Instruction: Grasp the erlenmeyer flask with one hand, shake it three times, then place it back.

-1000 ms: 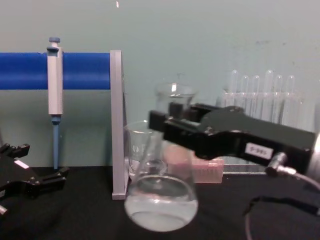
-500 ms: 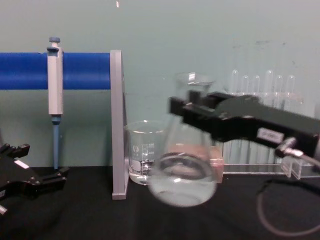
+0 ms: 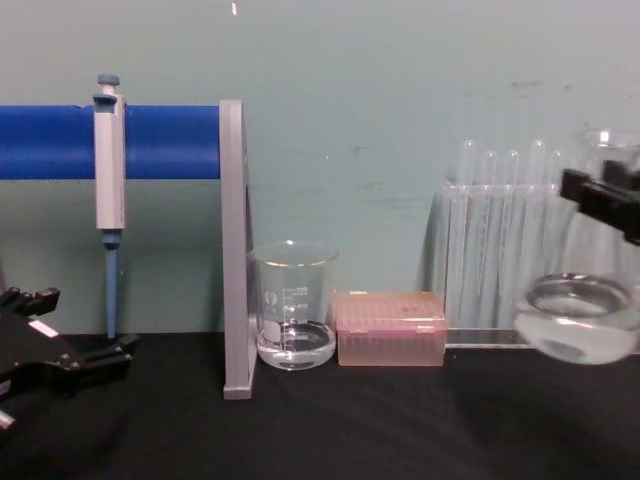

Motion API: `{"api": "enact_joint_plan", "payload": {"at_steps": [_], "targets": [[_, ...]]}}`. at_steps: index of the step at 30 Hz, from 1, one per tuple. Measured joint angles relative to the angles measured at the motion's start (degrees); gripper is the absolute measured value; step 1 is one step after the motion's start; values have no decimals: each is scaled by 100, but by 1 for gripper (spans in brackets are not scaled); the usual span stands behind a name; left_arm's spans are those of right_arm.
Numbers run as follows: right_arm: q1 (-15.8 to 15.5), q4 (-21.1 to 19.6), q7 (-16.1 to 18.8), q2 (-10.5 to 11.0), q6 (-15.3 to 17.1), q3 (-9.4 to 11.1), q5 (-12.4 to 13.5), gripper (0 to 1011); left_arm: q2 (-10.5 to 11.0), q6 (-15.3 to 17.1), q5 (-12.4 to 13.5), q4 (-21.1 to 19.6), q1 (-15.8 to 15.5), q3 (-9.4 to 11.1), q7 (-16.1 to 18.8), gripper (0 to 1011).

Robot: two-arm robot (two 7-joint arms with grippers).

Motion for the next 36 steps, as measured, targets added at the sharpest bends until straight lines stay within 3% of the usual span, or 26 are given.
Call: {"api": "enact_joint_plan", "payload": {"at_steps": [5,9,15,21,22,23,28,36], "targets": [[-59,-30,-33,-30,27,95,-56,449,0,0,0,0,0,0,0,1001],[-4,-16,159,-104,41,3,-64,449,0,0,0,0,0,0,0,1001],[208,75,765,-250,57,-409,8,449,0,0,0,0,0,0,0,1001],[466,162,1458,-334,98,-1026,228,449,0,0,0,0,0,0,0,1001],[466,162,1458,-334,98,-1026,228,449,0,0,0,0,0,0,0,1001],[535,188,1624,-346,114,-1190,283,449,0,0,0,0,0,0,0,1001],[638,228,1770,-348,120,-1393,354,449,0,0,0,0,0,0,0,1001],[684,236,1661,-262,90,-1449,405,449,0,0,0,0,0,0,0,1001]]}}
